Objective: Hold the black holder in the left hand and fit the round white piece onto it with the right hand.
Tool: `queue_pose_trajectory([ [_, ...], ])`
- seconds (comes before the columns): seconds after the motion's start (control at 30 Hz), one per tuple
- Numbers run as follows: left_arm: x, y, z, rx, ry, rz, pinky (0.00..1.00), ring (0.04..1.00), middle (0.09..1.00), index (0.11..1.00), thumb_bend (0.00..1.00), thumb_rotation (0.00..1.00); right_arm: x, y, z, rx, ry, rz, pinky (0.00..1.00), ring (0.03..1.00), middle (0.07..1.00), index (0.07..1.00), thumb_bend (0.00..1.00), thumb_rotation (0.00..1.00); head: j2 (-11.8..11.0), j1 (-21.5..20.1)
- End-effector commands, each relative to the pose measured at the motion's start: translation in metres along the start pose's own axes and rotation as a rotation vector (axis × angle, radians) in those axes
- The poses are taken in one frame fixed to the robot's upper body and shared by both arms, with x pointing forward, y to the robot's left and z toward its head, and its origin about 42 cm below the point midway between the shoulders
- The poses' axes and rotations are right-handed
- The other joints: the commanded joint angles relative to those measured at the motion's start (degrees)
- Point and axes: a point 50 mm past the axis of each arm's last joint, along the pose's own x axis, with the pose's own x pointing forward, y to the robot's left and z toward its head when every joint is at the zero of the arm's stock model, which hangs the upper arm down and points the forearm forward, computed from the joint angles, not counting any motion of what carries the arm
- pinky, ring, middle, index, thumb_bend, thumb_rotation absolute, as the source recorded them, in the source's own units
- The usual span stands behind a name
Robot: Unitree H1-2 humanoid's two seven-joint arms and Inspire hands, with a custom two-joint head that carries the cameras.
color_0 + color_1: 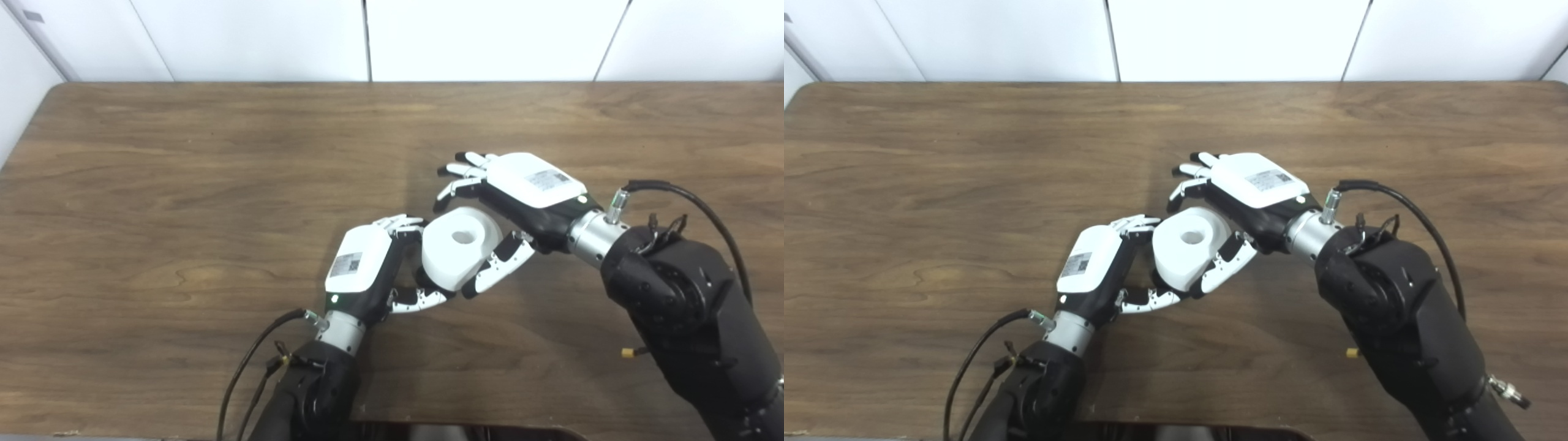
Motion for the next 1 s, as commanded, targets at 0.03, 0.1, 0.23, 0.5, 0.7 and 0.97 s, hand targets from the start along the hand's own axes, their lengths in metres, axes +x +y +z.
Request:
queue_pose_trajectory([
  [0.03, -0.003, -0.004, -0.006, 0.008, 0.047, -0.046, 0.84, 0.845, 0.778, 0.489, 0.51, 0.05, -0.001, -0.015, 0.003, -0.045, -0.016, -0.044, 1.0, 1.0, 0.969, 0.797, 1.0, 0.4, 0.0, 0.0],
  [0.1, -0.003, -0.004, -0.006, 0.009, 0.048, -0.046, 0.84, 0.844, 0.778, 0.489, 0.51, 0.05, -0.001, -0.015, 0.003, -0.045, -0.016, -0.043, 1.0, 1.0, 0.971, 0.802, 1.0, 0.4, -0.2, -0.1],
  [0.23, -0.002, -0.005, -0.007, 0.012, 0.048, -0.046, 0.83, 0.843, 0.777, 0.489, 0.51, 0.04, -0.001, -0.014, 0.002, -0.047, -0.011, -0.036, 1.0, 1.0, 0.975, 0.8, 1.0, 0.41, -0.3, 0.0],
  [0.5, -0.002, -0.005, -0.007, 0.015, 0.049, -0.048, 0.84, 0.842, 0.777, 0.489, 0.51, 0.04, -0.001, -0.016, 0.001, -0.048, -0.004, -0.027, 1.0, 1.0, 0.981, 0.784, 1.0, 0.42, -0.4, -0.1],
  [0.7, -0.002, -0.005, -0.009, 0.015, 0.049, -0.046, 0.83, 0.841, 0.775, 0.489, 0.51, 0.04, -0.002, -0.028, -0.003, -0.022, -0.002, -0.006, 1.0, 1.0, 0.991, 0.824, 1.0, 0.45, -0.7, -0.1],
  [0.97, -0.002, -0.005, -0.011, 0.016, 0.049, -0.044, 0.83, 0.839, 0.772, 0.488, 0.51, 0.04, -0.011, -0.063, -0.007, 0.027, 0.008, 0.09, 1.0, 1.0, 1.0, 0.921, 1.0, 0.45, -1.1, -0.1],
])
